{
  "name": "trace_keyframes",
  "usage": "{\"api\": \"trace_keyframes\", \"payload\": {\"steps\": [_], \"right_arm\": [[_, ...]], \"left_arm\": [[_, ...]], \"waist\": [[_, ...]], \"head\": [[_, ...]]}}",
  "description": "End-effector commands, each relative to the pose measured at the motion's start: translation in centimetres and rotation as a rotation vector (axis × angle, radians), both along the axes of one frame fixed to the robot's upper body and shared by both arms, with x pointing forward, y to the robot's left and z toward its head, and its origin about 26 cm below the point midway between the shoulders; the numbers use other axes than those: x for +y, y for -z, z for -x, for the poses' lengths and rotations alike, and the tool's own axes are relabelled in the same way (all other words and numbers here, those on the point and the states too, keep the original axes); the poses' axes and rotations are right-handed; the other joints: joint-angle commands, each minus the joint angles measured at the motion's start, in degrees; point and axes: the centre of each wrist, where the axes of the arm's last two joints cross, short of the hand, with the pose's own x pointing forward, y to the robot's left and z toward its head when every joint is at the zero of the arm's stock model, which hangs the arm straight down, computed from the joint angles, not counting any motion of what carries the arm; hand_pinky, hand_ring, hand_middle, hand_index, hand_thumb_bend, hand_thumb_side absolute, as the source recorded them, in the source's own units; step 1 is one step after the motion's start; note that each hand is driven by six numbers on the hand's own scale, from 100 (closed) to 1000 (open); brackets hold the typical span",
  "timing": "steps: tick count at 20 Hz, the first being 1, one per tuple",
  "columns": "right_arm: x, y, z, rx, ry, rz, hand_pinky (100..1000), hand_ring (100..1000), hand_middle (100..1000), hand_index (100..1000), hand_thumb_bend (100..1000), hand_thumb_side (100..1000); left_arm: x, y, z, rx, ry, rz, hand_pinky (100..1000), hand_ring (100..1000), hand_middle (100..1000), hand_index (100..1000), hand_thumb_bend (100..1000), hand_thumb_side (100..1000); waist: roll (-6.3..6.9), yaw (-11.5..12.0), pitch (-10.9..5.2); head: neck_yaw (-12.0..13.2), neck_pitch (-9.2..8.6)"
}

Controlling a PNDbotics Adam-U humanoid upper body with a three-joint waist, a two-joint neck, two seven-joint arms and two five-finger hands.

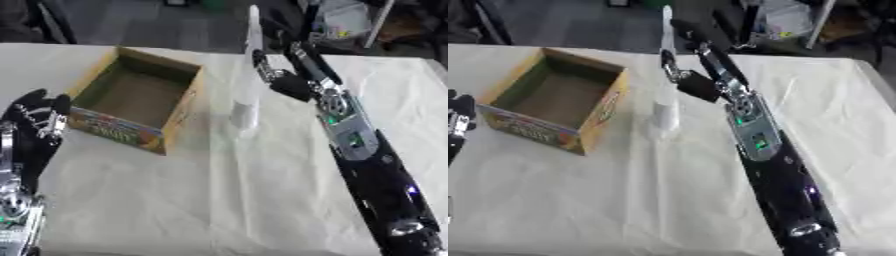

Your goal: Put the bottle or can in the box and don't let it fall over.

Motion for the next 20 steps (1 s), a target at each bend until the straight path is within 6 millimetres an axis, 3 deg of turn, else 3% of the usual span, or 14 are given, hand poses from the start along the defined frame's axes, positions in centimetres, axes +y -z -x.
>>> {"api": "trace_keyframes", "payload": {"steps": [1, 20], "right_arm": [[-0.53, -1.21, -0.34, -0.030, 0.011, 0.009, 950, 1000, 1000, 1000, 100, 590], [-1.25, -1.54, -0.25, -0.044, 0.084, -0.002, 949, 1000, 1000, 1000, 100, 583]], "left_arm": [[0.08, -0.47, -0.04, -0.017, -0.003, -0.003, 637, 639, 651, 802, 558, 592], [0.09, -0.45, -0.02, -0.014, -0.005, -0.003, 639, 638, 650, 801, 564, 591]], "waist": [[0.31, 0.1, -0.97], [0.41, 0.0, -0.92]], "head": [[-0.2, 0.09], [-0.3, 0.09]]}}
